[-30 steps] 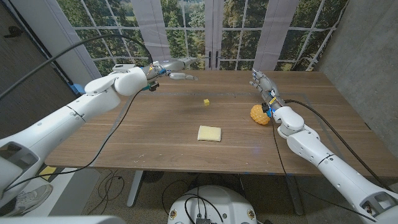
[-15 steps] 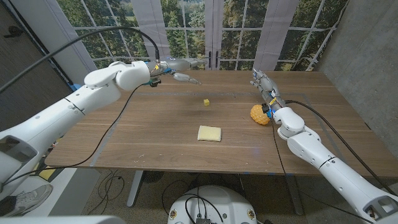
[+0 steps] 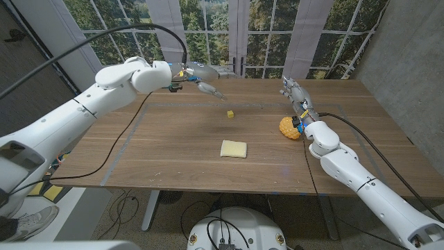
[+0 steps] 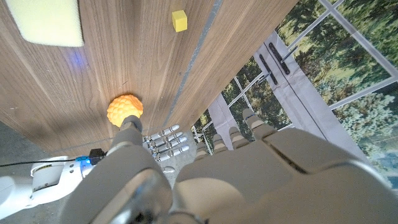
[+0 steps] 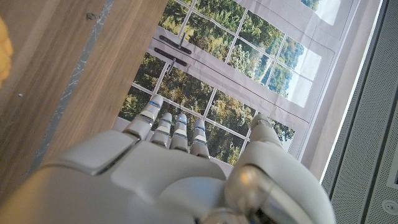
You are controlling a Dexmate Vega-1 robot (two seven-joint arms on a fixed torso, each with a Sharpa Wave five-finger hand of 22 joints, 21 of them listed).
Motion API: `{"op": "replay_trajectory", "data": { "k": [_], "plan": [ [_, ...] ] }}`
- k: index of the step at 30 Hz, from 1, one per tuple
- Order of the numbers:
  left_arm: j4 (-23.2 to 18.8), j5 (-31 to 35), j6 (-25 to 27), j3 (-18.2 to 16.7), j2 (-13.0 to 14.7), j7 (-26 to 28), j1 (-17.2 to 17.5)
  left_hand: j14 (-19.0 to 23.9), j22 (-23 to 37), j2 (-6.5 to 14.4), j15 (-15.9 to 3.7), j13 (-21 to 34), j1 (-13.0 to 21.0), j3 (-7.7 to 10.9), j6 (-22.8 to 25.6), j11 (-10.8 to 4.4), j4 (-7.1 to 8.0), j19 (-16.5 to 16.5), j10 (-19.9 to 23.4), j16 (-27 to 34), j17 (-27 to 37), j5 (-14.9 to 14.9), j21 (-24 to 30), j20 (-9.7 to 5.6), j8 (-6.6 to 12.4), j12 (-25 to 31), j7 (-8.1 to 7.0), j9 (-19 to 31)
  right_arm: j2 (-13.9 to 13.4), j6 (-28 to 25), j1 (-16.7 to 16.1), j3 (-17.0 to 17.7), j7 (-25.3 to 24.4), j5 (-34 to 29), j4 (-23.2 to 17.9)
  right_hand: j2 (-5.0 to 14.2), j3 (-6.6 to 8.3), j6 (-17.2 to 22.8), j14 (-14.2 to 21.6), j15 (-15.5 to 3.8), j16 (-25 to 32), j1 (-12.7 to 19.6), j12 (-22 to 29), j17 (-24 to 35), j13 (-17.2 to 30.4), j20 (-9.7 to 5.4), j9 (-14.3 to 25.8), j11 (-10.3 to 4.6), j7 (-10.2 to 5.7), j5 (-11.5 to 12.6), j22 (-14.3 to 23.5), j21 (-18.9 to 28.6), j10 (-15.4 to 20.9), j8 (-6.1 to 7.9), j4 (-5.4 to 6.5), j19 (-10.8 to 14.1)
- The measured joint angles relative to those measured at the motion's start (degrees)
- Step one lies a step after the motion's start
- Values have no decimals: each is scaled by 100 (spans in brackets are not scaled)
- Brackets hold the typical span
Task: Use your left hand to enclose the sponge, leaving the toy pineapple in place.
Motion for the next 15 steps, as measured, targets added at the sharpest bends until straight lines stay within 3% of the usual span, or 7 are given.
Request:
{"op": "replay_trajectory", "data": {
  "k": [15],
  "plan": [
    [-94,596,-733,151,-143,-480,-430,18,0,-52,-19,30,52,0,-7,-32,0,62,-32,0,13,0,0,62,0,-50,-91,0,56,31,-164,41,-243,-157,-148,0,0,0,0,0,0,0,0,-17,0,0,0,0,0,0,0,0,-1,0,0,0]
  ]
}}
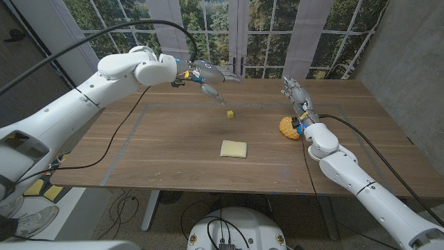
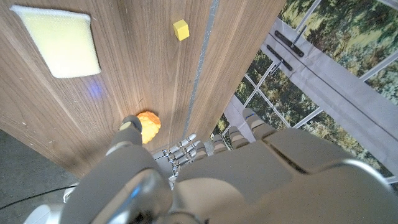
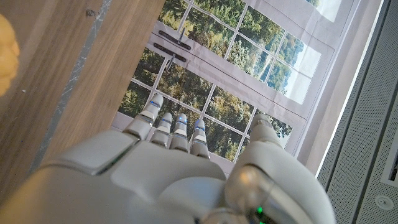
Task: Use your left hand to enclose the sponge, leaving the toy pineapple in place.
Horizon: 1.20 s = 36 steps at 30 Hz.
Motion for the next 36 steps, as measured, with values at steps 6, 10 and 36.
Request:
{"op": "replay_trajectory", "data": {
  "k": [6,10,36],
  "plan": [
    [-83,261,-345,46,-74,-138,-126,22,14,-58,-22,0,58,-23,6,-54,-23,1,-8,0,0,0,0,1,0,0,-65,0,32,55,-79,32,-92,-51,-41,0,0,0,0,0,0,0,0,0,0,0,0,0,-1,0,0,0,0,0,0,0],
    [-110,400,-523,89,-135,-225,-201,86,14,-146,-57,-1,146,-47,6,-166,-47,63,105,0,-1,0,0,63,37,0,-65,29,46,91,-125,50,-140,-81,-65,0,0,52,0,0,0,0,0,0,0,0,0,0,-11,0,0,0,0,0,0,0],
    [-663,1430,-1233,214,-390,-445,-216,360,-2,-716,33,23,1039,-97,326,-266,-143,359,372,0,-2,235,21,71,380,33,-1,56,61,215,-382,199,-217,-66,-145,0,0,51,21,21,0,0,0,17,0,0,0,0,-10,0,0,0,-1,0,0,0]
  ]
}}
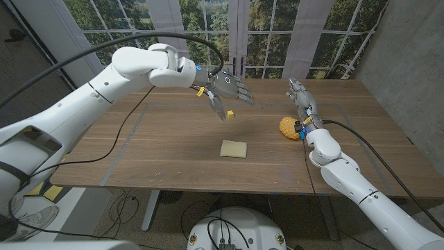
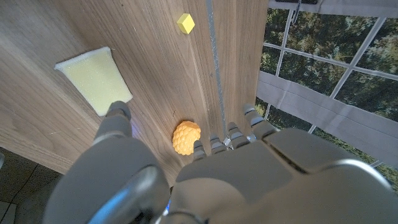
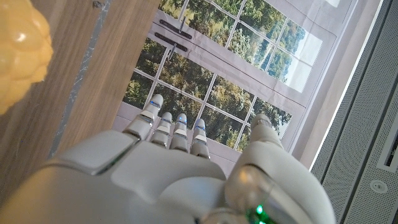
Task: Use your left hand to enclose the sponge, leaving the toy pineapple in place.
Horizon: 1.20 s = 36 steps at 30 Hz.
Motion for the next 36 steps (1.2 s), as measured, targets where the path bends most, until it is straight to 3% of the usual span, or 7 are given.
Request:
{"op": "replay_trajectory", "data": {
  "k": [9,17,20,26,31,36],
  "plan": [
    [60,141,-165,27,-67,141,31,57,16,-252,30,60,688,-88,524,-25,7,-71,521,0,29,132,-95,19,312,151,142,106,-8,28,-51,37,3,35,-1,-1,-24,0,31,-31,0,-1,0,0,0,0,0,0,0,0,0,0,0,0,24,0],
    [50,296,-182,31,-83,246,127,106,15,-302,34,122,1009,-113,520,-112,30,-288,706,0,51,194,-183,96,374,217,150,176,-9,66,-57,52,59,79,65,-23,-24,0,30,-31,0,-23,0,-1,0,0,0,0,0,0,0,0,0,0,24,0],
    [50,317,-183,44,-88,242,137,26,15,-332,114,135,1112,-143,387,-111,38,-339,705,0,56,210,-183,147,374,217,284,186,-9,73,-57,52,74,90,86,-23,-24,0,30,-31,0,-23,0,-1,0,0,0,0,0,0,0,0,0,0,24,0],
    [130,183,-180,102,-151,91,147,16,15,-429,123,163,1209,-219,454,-79,48,-330,672,0,56,237,-183,187,394,217,487,212,-9,113,-44,55,137,141,155,-23,-24,0,30,-31,0,-23,0,-1,0,0,0,0,0,0,0,0,0,0,24,0],
    [194,62,-144,152,-187,-63,145,16,14,-452,123,188,1231,-345,606,43,127,-330,797,0,56,259,-183,186,470,278,639,212,-8,143,-34,57,174,172,203,-23,-41,0,30,-31,0,-23,0,-1,0,0,0,0,0,0,0,0,0,0,41,0],
    [220,33,-90,191,-208,-142,169,16,27,-452,123,215,1231,-424,690,-39,165,-361,879,0,55,281,-183,216,491,322,573,212,-8,165,-33,62,208,200,237,-23,-48,0,30,-31,0,-23,0,-1,0,0,0,0,0,0,0,0,0,0,48,0]
  ]
}}
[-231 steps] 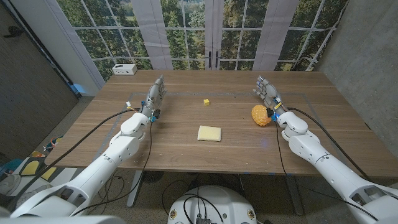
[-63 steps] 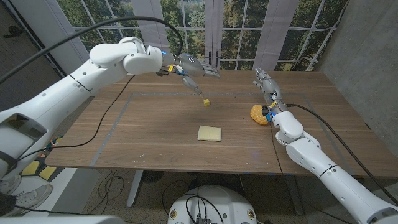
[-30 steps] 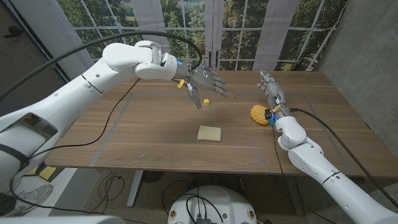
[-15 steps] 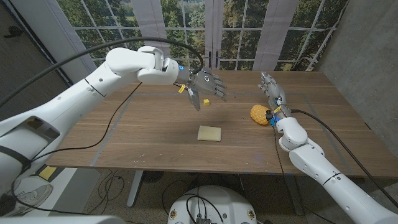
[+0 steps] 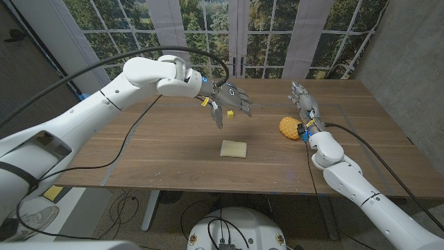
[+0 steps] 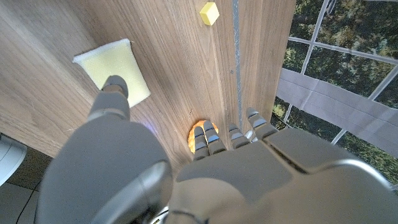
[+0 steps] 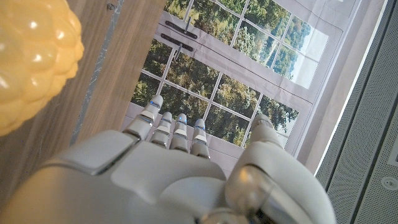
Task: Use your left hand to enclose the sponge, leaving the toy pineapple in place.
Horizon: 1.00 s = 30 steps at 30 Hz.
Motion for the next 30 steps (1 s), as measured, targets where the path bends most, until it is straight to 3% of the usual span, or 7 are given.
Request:
{"op": "replay_trajectory", "data": {
  "k": [9,14,30],
  "plan": [
    [-7,69,97,51,-6,-10,90,-63,15,0,62,26,0,-126,-153,36,32,-120,-195,0,-1,38,-32,111,-47,-49,-38,-1,-15,18,9,3,75,51,55,6,0,0,0,0,0,-5,0,0,0,0,0,0,0,0,0,0,0,0,0,0],
    [-55,133,115,85,8,-34,158,-91,15,0,89,26,-1,-171,-263,42,33,-177,-313,-23,21,44,-32,131,-91,-91,11,-1,-28,33,9,3,107,77,71,23,0,0,0,0,0,-23,0,0,0,0,0,0,0,0,0,0,0,0,0,0],
    [-151,293,117,117,84,126,362,-208,14,25,162,53,-26,-309,-435,62,81,-248,-501,-23,26,113,-31,161,-201,-156,-55,-1,-71,47,-96,-1,168,149,68,23,0,0,-1,0,0,-23,0,0,0,0,0,12,0,0,0,0,12,0,0,0]
  ]
}}
